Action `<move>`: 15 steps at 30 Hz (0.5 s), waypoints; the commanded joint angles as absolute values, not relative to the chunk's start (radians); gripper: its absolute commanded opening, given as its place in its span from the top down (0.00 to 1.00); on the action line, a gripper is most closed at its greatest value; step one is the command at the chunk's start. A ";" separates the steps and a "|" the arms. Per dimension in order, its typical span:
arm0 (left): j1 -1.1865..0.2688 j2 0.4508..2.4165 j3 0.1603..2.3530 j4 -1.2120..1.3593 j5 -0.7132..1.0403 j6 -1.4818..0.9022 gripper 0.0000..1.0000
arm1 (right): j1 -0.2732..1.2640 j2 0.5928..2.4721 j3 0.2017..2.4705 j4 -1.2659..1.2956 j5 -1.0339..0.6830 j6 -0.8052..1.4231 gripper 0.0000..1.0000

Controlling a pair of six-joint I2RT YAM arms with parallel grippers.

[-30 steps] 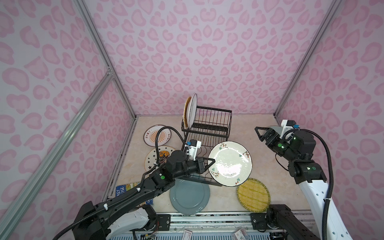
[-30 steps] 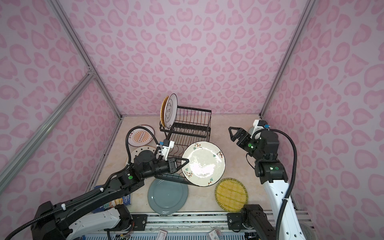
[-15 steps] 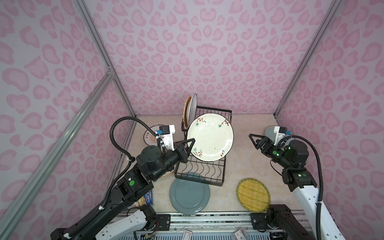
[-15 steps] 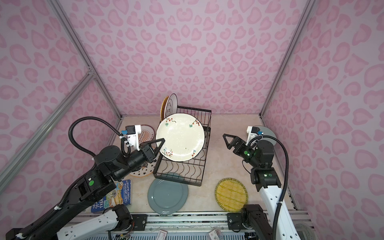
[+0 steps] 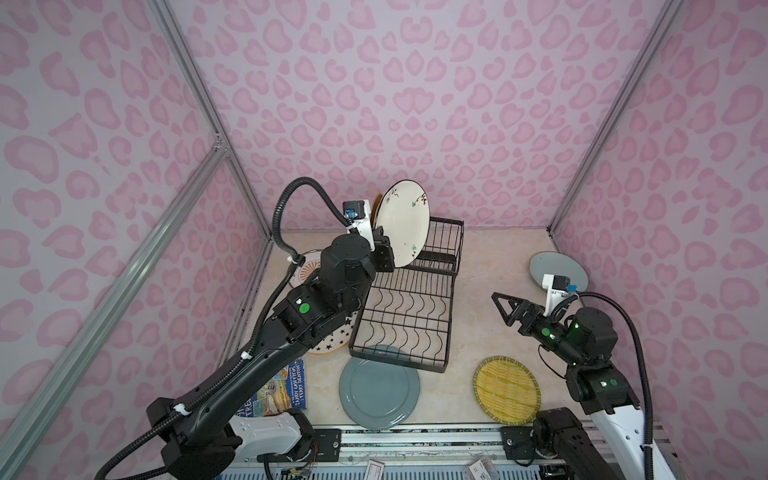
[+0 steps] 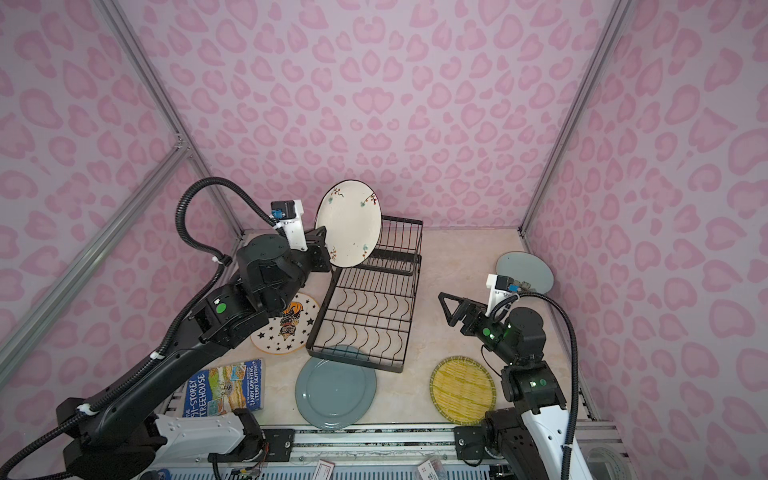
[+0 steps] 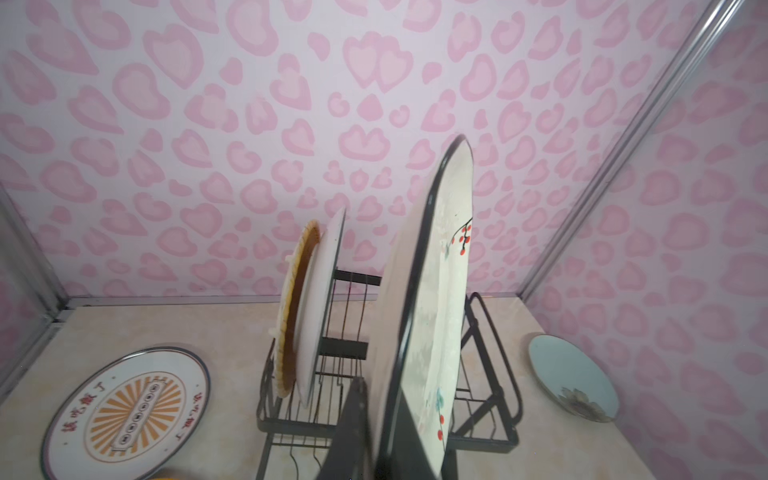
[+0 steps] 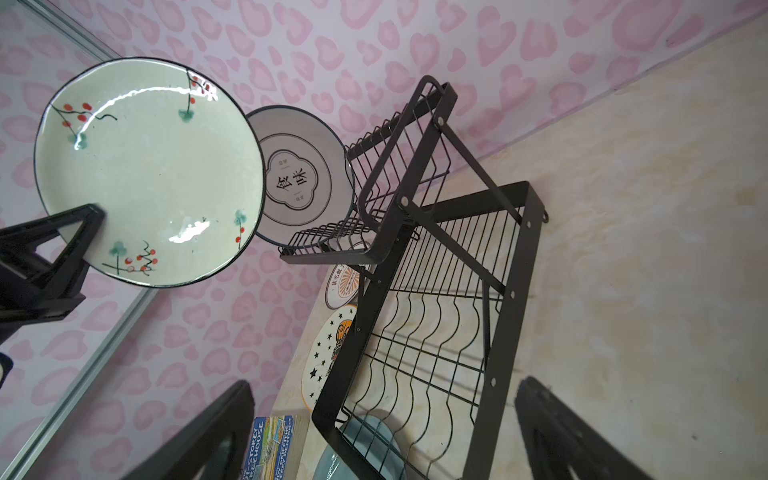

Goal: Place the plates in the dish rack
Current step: 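Lower the berry plate with the left gripper into the rack beside the text plate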

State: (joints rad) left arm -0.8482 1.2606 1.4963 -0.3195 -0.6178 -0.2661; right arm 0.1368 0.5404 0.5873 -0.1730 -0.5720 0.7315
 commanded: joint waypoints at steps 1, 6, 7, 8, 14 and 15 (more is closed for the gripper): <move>-0.848 1.305 1.542 -0.174 -0.758 -0.128 0.96 | 0.138 0.515 0.557 -0.161 -0.615 0.759 0.02; -0.847 1.409 1.597 -0.075 -0.847 -0.006 0.96 | 0.141 0.491 0.562 -0.167 -0.614 0.770 0.02; -0.842 1.434 1.607 -0.052 -0.859 0.025 0.96 | 0.141 0.493 0.567 -0.175 -0.611 0.769 0.02; -0.837 1.453 1.620 -0.042 -0.863 0.045 0.96 | 0.141 0.495 0.574 -0.183 -0.609 0.767 0.02; -0.777 1.550 1.675 -0.046 -0.847 0.071 0.96 | 0.153 0.539 0.592 -0.213 -0.600 0.770 0.02; -0.768 1.559 1.672 -0.045 -0.842 0.076 0.96 | 0.158 0.546 0.594 -0.213 -0.598 0.774 0.02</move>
State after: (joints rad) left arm -0.7826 1.5398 1.6482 -0.1757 -0.8154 0.0433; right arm 0.1509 0.5365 0.5869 -0.2047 -0.6022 0.7673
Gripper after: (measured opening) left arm 0.094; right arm 0.977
